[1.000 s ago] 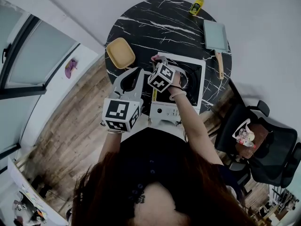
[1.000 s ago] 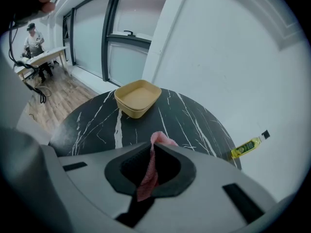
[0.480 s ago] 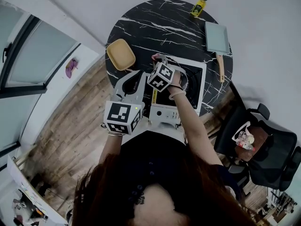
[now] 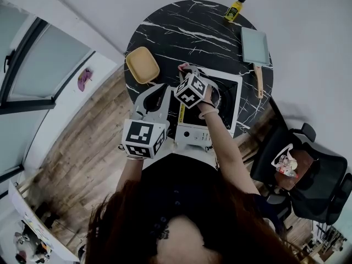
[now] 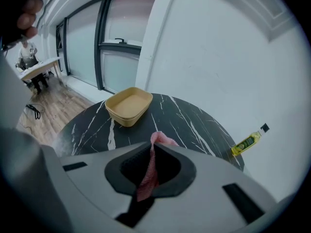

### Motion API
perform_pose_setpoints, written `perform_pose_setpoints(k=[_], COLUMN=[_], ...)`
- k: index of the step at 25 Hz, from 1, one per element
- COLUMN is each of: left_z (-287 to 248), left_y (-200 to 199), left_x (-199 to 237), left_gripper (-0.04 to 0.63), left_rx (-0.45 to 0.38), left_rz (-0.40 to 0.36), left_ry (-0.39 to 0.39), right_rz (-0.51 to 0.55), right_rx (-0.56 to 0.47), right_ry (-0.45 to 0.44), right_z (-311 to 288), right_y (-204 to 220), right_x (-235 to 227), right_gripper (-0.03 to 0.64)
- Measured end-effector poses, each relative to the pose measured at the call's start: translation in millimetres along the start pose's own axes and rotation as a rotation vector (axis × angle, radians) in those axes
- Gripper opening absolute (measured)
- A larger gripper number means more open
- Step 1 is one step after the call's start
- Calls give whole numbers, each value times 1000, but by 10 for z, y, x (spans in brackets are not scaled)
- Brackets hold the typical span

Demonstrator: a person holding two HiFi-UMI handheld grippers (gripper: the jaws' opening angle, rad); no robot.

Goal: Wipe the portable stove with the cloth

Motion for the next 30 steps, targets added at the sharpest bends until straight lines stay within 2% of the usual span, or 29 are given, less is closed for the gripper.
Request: perform_pose_setpoints(k=[7, 16, 21, 30], left_z=[41, 212, 331, 667], left_y=[-40, -66, -77, -45], left_x=[29, 42, 58, 58], left_gripper=[12, 12, 12, 12], left_rx=[-18, -43, -56, -90], left_rz=[-2, -10, -15, -29], left_ry=[11, 39, 51, 79], right_rz=[-121, -185, -242, -407], right_rx=[-55, -62, -106, -275], right_ry=[-20, -18, 22, 140], right_z=[174, 346, 482, 874], right_y=[-48, 24, -8, -96], right_x=[84, 383, 496, 646], right_gripper=[20, 20, 20, 21])
Point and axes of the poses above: the fingertips, and each gripper's own axes: z backward along the fingers, x to its left, y out of its underside, the point moved 7 cm from there along z, backward along the fingers, and after that the axes turned 5 degrees about -x, right-handed, at the moved point
